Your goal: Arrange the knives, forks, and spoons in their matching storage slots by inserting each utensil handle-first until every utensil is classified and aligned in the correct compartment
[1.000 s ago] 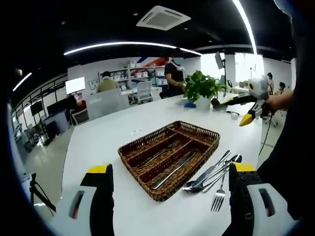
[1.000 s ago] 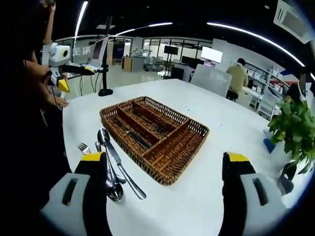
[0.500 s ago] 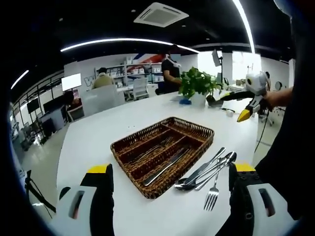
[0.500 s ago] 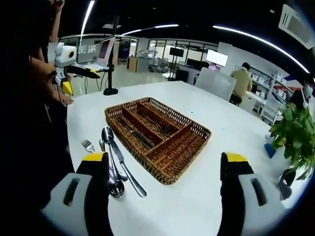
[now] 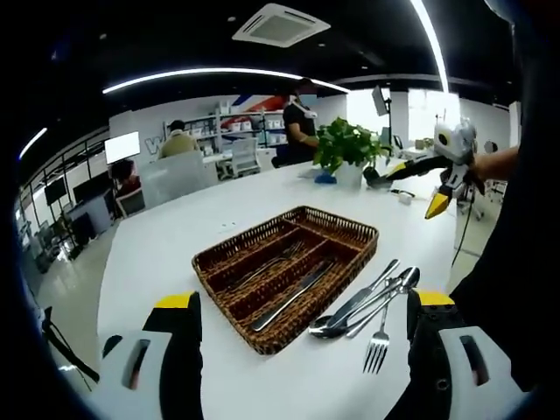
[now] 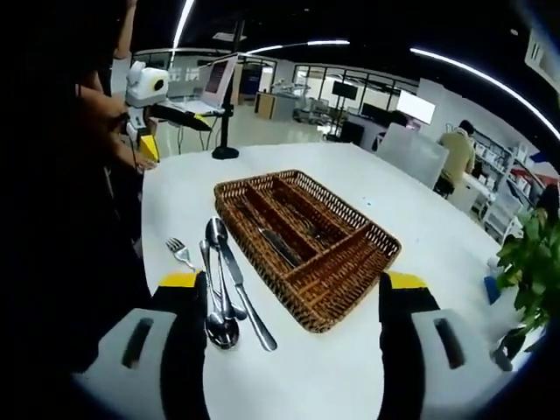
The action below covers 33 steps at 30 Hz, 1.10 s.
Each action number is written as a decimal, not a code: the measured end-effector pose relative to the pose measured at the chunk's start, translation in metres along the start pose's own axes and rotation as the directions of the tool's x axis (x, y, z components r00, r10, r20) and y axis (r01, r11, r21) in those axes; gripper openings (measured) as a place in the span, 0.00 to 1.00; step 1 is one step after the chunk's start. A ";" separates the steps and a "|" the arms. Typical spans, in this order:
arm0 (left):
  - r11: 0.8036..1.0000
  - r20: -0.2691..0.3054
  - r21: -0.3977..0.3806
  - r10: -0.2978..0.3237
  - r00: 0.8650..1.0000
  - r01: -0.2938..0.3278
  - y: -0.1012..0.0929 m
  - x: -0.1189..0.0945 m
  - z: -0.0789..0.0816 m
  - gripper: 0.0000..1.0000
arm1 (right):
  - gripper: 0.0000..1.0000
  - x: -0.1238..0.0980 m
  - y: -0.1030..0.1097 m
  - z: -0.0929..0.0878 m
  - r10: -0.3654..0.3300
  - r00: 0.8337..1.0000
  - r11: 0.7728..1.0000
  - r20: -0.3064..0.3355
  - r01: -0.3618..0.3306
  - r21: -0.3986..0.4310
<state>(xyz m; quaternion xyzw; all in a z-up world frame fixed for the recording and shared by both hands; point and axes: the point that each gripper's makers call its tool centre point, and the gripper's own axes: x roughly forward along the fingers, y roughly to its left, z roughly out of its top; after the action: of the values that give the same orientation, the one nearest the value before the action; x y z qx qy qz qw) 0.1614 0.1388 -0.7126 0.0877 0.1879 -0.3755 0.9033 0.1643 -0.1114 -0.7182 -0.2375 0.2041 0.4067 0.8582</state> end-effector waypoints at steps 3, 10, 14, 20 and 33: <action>1.000 -0.005 -0.001 -0.018 1.000 0.018 -0.007 0.003 -0.002 0.99 | 0.76 0.002 0.008 0.000 0.031 1.000 0.999 -0.003 -0.031 0.006; 1.000 -0.006 0.009 -0.029 1.000 0.029 -0.010 0.004 0.000 0.99 | 0.62 0.006 0.021 -0.003 0.093 0.996 0.995 -0.018 -0.093 -0.018; 1.000 -0.011 0.013 -0.028 1.000 0.028 -0.009 0.002 0.001 0.99 | 0.60 0.014 0.028 -0.005 0.125 0.992 0.991 -0.020 -0.126 -0.044; 1.000 -0.010 0.018 -0.009 1.000 0.009 -0.005 -0.004 0.002 0.99 | 0.56 0.029 0.041 -0.013 0.187 0.982 0.980 -0.036 -0.189 -0.059; 1.000 -0.035 -0.012 0.006 0.999 -0.006 0.000 -0.010 -0.009 0.99 | 0.45 0.046 0.072 -0.026 0.310 0.945 0.939 -0.101 -0.321 -0.126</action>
<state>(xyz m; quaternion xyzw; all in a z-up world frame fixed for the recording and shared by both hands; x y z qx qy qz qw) 0.1530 0.1476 -0.7165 0.0895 0.2056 -0.3701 0.9015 0.1304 -0.0587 -0.7814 -0.2780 0.2444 0.5426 0.7540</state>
